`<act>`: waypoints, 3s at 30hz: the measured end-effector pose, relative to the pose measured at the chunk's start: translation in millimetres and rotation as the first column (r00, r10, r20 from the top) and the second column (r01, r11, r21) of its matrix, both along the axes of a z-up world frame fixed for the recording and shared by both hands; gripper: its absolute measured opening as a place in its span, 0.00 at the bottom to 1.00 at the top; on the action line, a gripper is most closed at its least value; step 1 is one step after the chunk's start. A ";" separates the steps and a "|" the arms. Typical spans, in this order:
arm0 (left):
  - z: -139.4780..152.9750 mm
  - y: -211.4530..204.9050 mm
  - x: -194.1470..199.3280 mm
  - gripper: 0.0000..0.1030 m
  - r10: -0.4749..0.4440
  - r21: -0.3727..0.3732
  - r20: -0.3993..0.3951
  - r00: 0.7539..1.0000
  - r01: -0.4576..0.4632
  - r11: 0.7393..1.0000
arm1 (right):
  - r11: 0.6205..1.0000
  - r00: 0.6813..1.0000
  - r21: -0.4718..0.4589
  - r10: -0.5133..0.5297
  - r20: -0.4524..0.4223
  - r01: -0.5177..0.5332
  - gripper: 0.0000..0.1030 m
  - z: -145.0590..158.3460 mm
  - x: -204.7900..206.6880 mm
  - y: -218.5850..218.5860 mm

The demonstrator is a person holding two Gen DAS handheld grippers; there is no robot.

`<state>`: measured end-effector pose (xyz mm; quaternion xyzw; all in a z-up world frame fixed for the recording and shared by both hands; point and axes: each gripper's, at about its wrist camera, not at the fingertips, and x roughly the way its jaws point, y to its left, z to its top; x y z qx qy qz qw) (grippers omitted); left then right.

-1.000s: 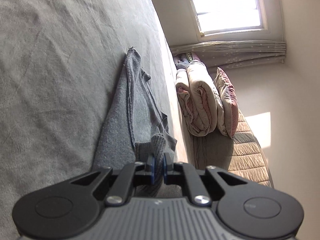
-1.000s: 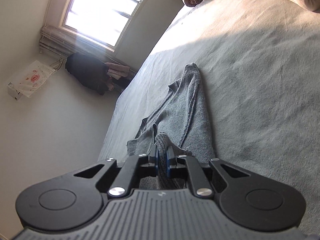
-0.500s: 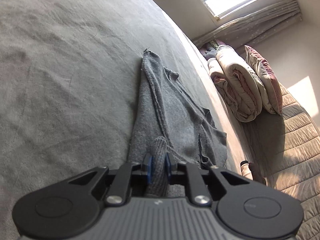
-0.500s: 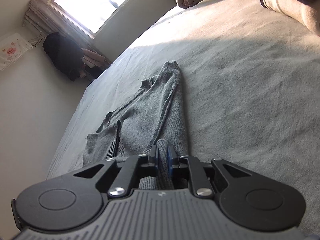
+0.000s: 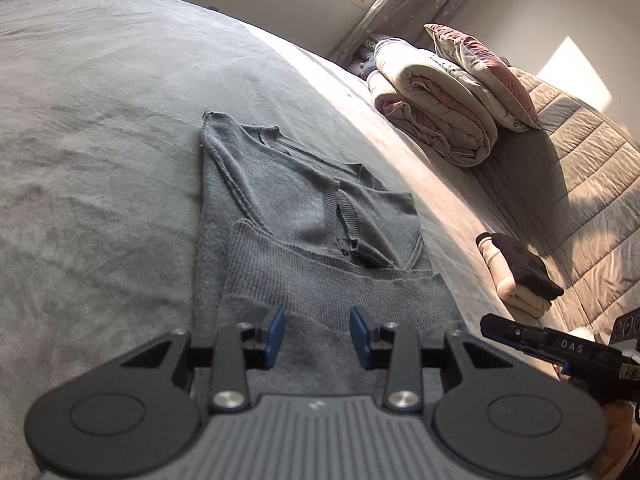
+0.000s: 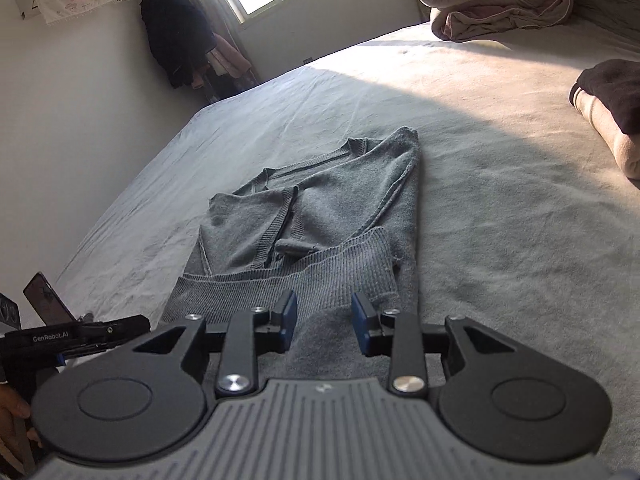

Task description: Fold clothes

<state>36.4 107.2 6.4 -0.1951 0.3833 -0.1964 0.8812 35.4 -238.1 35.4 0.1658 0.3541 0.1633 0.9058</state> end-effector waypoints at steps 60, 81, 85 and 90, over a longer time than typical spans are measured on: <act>-82.6 67.7 -11.4 0.09 -0.021 -0.491 -0.293 0.956 -0.132 0.861 | 0.789 0.943 0.610 0.144 -0.298 0.072 0.13 -54.4 27.9 -59.4; -75.0 74.8 -98.0 0.12 -0.205 -0.387 -0.350 0.914 0.058 0.920 | 0.865 0.900 0.502 0.228 -0.372 -0.011 0.16 -57.2 -20.3 -76.1; -58.6 78.2 -94.0 0.32 -0.215 -0.328 -0.286 0.934 0.115 0.938 | 0.889 0.912 0.454 0.235 -0.337 -0.061 0.32 -43.2 -2.9 -76.9; -40.3 88.7 -87.5 0.38 -0.129 -0.324 -0.186 0.974 0.063 0.944 | 0.931 0.957 0.361 0.146 -0.249 -0.048 0.51 -25.3 0.7 -84.1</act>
